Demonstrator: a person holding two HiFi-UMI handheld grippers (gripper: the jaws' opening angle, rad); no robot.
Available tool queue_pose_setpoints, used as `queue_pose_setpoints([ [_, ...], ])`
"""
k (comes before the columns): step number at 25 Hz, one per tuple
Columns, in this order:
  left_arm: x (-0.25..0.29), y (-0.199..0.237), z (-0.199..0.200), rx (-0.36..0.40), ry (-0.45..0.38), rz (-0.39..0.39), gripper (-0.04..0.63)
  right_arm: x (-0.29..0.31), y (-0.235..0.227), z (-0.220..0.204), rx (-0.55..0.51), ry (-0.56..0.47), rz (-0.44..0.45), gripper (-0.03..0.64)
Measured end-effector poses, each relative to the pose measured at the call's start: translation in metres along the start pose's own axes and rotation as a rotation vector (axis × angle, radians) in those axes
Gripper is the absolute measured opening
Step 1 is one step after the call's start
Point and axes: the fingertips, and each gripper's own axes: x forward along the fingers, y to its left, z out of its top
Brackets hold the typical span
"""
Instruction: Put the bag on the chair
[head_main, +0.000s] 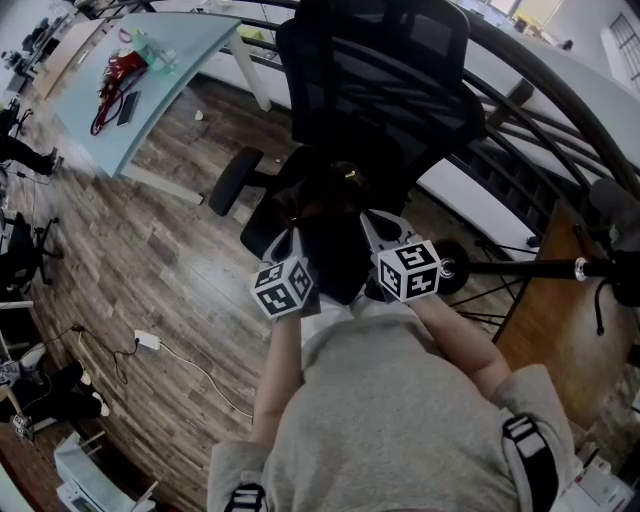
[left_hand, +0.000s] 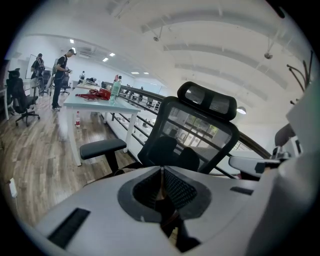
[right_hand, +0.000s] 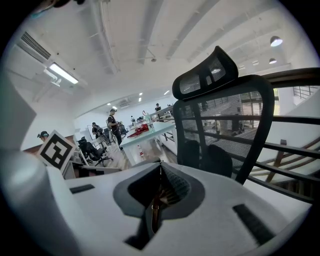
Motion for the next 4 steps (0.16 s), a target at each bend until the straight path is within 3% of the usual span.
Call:
queue_pose_setpoints([
  [4, 0.0010, 0.0002, -0.0023, -0.006, 0.006, -0.001, 0.015, 0.0004, 0.0010, -0.0010, -0.001, 0.003, 0.001, 0.005],
])
